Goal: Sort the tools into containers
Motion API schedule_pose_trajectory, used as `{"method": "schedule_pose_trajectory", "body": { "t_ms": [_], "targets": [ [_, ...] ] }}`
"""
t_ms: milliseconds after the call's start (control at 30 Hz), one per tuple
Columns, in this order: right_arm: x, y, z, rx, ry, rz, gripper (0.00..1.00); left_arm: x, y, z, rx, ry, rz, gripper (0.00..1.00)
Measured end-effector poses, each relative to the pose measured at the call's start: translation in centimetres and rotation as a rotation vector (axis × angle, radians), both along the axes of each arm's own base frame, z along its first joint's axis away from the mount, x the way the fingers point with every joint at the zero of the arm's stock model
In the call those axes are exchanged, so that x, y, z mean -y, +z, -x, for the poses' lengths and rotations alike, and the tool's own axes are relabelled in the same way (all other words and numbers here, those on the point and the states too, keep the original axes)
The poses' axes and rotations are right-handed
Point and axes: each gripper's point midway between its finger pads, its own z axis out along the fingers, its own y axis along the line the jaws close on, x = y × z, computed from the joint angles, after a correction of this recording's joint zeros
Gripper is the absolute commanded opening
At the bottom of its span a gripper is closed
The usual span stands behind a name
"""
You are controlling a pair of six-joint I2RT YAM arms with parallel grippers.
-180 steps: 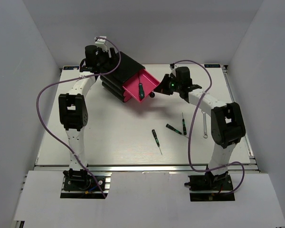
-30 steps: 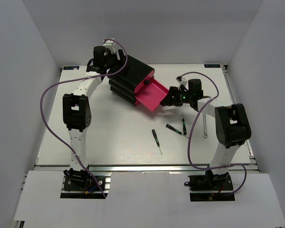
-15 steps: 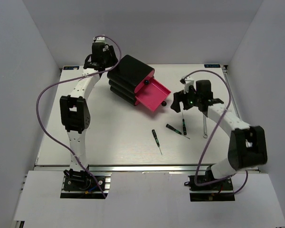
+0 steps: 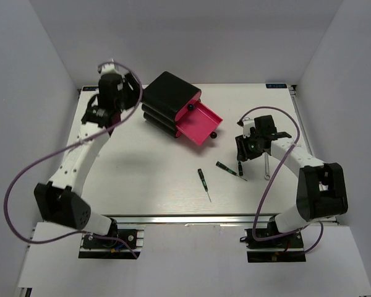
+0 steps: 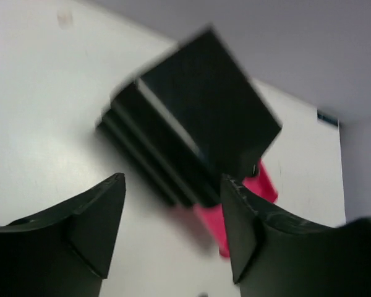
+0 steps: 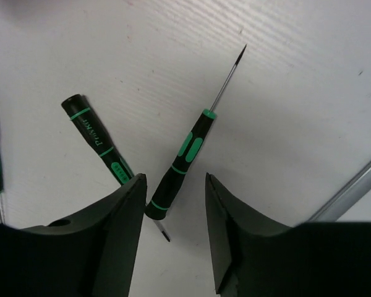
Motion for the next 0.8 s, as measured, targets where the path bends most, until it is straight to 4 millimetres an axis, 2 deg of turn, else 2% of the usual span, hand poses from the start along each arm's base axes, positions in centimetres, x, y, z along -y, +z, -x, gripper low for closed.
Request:
{"method": "schedule_pose_trajectory", "body": {
  "t_ms": [67,167,267,300,333,433,467,567,700,800],
  "targets": [
    [0.0,-1.1,0.3,-0.041,-0.017,0.011,0.52,1.1,-3.2,3.4,-0.091,-0.015,0.036,0.77],
    [0.2,-2.9,0.8,-0.104,-0.043,0.036,0.52,2.7,-9.1,8.2,-0.263,-0.029,0.064,0.79],
    [0.6,-4.9,1.2,-0.167,-0.069,0.070,0.51,3.5,-13.0,11.6,-0.392,-0.015,0.082,0.80],
    [0.5,-4.8,0.8,-0.160,-0.077,0.067,0.49,3.8,-14.0,12.5,-0.427,-0.011,0.086,0.79],
    [0.6,-4.8,0.6,-0.156,-0.085,0.071,0.47,4.0,-14.4,13.0,-0.443,-0.005,0.089,0.80],
    [0.5,-5.0,0.2,-0.149,-0.096,0.073,0.31,5.0,-15.1,14.3,-0.470,0.010,0.103,0.80],
    [0.5,-5.0,0.1,-0.147,-0.101,0.074,0.18,5.5,-15.0,14.5,-0.473,0.010,0.110,0.80],
    [0.6,-5.1,0.0,-0.149,-0.114,0.076,0.00,6.8,-15.0,15.1,-0.475,0.003,0.127,0.80],
    [1.0,-4.6,0.5,-0.146,-0.106,0.080,0.00,8.8,-16.1,15.8,-0.508,-0.018,0.131,0.80],
    [0.4,-2.4,0.6,-0.108,-0.048,0.045,0.00,9.8,-17.8,16.1,-0.553,-0.018,0.117,0.80]
  ]
}}
